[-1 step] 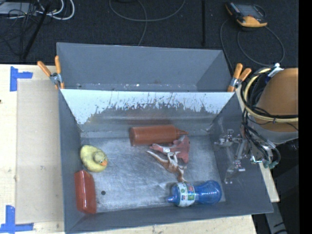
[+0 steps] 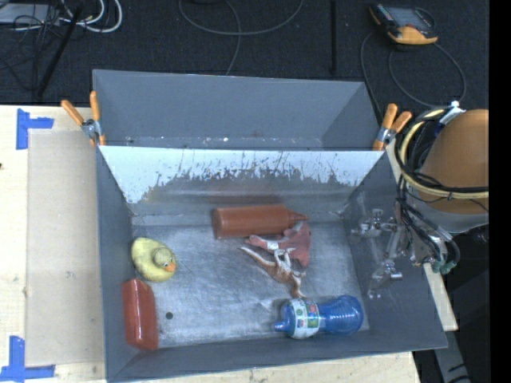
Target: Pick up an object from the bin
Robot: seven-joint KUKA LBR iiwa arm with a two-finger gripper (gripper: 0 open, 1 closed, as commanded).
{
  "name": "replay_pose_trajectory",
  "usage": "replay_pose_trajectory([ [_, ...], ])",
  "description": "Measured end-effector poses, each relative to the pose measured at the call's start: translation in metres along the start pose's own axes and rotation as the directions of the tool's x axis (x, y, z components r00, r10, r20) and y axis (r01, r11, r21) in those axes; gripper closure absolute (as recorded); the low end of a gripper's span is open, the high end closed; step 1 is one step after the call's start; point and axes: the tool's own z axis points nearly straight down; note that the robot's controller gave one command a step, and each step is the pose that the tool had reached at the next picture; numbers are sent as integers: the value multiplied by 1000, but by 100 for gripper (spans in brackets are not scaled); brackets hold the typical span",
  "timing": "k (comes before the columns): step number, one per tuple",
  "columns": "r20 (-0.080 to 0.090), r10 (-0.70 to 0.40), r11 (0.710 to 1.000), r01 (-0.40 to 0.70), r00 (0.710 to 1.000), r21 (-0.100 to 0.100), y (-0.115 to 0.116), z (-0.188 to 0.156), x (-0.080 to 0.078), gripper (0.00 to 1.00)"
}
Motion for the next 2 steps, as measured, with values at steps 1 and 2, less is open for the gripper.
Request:
replay_pose_trajectory([
  [1,3,-306,952,306,952,1,31,38,21,0],
  [2,-1,-463,886,463,886,-2,41,58,31,0],
])
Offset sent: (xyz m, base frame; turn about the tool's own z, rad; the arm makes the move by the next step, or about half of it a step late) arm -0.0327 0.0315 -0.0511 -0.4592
